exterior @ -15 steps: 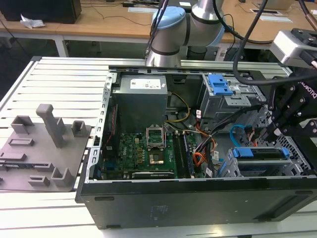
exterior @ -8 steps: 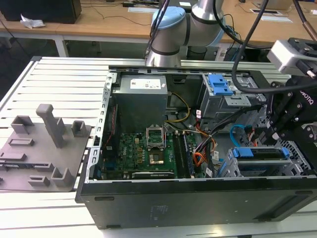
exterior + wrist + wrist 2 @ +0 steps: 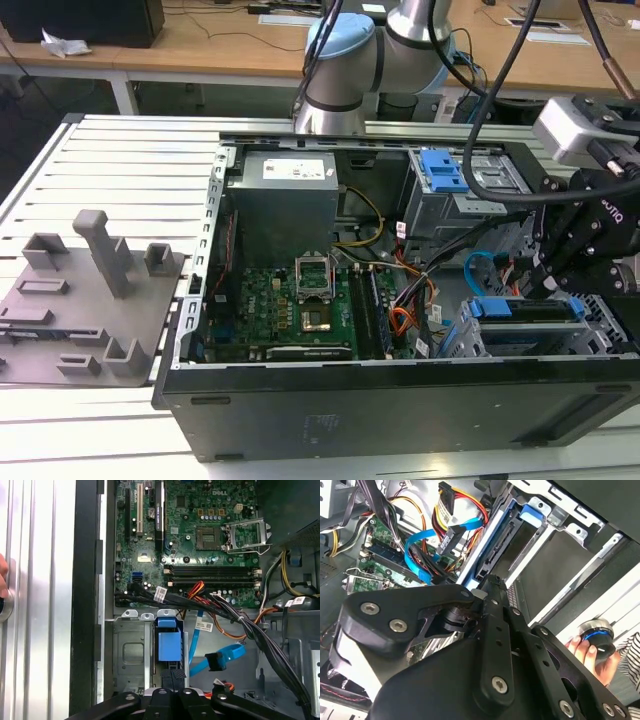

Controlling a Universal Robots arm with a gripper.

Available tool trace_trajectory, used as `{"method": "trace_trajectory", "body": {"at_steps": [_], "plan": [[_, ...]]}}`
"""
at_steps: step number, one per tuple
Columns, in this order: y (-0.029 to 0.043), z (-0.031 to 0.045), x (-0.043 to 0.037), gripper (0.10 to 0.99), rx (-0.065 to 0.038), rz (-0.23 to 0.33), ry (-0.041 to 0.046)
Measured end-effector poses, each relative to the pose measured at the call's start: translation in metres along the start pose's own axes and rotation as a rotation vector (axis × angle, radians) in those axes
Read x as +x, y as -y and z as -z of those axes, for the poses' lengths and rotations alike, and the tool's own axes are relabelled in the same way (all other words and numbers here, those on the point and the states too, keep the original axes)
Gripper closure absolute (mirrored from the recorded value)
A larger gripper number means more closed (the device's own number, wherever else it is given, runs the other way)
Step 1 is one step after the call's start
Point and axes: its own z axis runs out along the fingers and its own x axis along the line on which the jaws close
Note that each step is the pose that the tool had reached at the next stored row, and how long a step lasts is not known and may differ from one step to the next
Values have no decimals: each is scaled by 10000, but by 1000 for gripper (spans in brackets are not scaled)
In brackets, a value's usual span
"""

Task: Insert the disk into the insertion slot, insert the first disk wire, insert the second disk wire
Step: 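Insert the disk into the insertion slot, then insert the first disk wire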

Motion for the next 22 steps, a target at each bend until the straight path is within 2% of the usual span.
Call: {"method": "trace_trajectory", "body": {"at_steps": [17, 18, 19, 20, 22], "plan": [[2, -7, 0, 973, 0, 1, 1], [2, -7, 0, 851, 0, 0, 1], [2, -7, 0, 851, 0, 0, 1], [2, -7, 0, 784, 0, 0, 1], [2, -8, 0, 784, 0, 0, 1]]}}
